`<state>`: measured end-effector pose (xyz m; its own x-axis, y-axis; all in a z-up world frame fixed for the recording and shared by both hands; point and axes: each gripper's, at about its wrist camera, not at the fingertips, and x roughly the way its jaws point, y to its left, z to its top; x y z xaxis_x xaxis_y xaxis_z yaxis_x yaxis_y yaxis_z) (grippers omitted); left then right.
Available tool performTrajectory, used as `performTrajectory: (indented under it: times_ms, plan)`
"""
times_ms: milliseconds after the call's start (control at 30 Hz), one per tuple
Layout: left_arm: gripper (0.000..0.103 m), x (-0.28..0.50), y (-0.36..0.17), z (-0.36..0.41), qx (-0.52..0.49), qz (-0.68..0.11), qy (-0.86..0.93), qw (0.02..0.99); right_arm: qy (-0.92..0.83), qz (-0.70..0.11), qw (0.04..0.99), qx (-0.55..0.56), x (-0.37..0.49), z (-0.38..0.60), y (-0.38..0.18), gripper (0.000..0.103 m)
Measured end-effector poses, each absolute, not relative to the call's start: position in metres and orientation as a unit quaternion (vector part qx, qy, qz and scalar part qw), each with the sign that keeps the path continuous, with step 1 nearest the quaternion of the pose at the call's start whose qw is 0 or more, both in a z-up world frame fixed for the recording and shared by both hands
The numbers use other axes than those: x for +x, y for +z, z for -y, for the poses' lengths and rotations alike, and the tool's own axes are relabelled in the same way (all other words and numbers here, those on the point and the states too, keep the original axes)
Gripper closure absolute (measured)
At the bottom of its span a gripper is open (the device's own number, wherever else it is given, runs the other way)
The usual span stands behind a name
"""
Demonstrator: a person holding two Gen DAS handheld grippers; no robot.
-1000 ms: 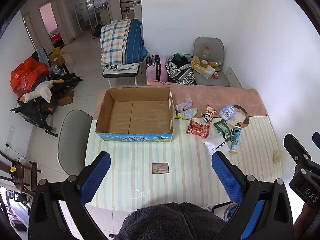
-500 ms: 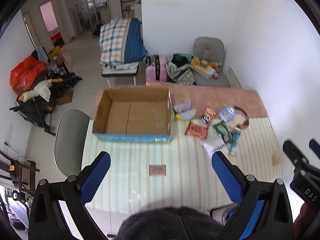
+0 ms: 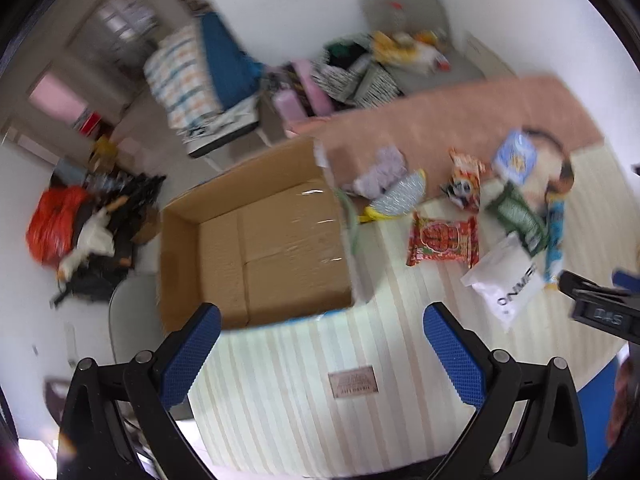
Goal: Organize soft objects
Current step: 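Grasp the white ONMAX bag with the right tool while the left tool grasps the red snack packet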
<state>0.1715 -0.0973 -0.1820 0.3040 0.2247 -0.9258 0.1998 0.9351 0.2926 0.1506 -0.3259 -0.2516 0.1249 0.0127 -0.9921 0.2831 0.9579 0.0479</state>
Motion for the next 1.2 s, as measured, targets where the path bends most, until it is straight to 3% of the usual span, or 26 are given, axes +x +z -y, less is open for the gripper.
performTrajectory:
  times_ms: [167, 400, 467, 600, 900, 1200]
  plan:
    - [0.0, 0.207, -0.25, 0.129, 0.273, -0.602, -0.023, 0.75, -0.03, -0.714, 0.7, 0.019, 0.187, 0.303, -0.347, 0.0]
    - [0.0, 0.24, -0.325, 0.156, 0.382, -0.606, -0.091, 0.691, 0.041, -0.748, 0.655, -0.096, 0.202, 0.272, -0.43, 0.0]
    - [0.0, 0.246, -0.337, 0.166, 0.411, -0.596, -0.118, 0.68, 0.04, -0.755, 0.646, -0.104, 0.201, 0.27, -0.442, 0.005]
    - [0.0, 0.251, -0.354, 0.192, 0.455, -0.569, -0.182, 0.661, 0.017, -0.765, 0.643, -0.023, 0.196, 0.299, -0.447, 0.018]
    - [0.0, 0.26, -0.408, 0.238, 0.522, -0.57, -0.292, 0.563, -0.002, -0.779, 0.624, 0.061, 0.182, 0.348, -0.464, 0.017]
    - [0.0, 0.255, -0.411, 0.247, 0.507, -0.595, -0.342, 0.522, 0.007, -0.782, 0.617, 0.093, 0.176, 0.369, -0.464, 0.017]
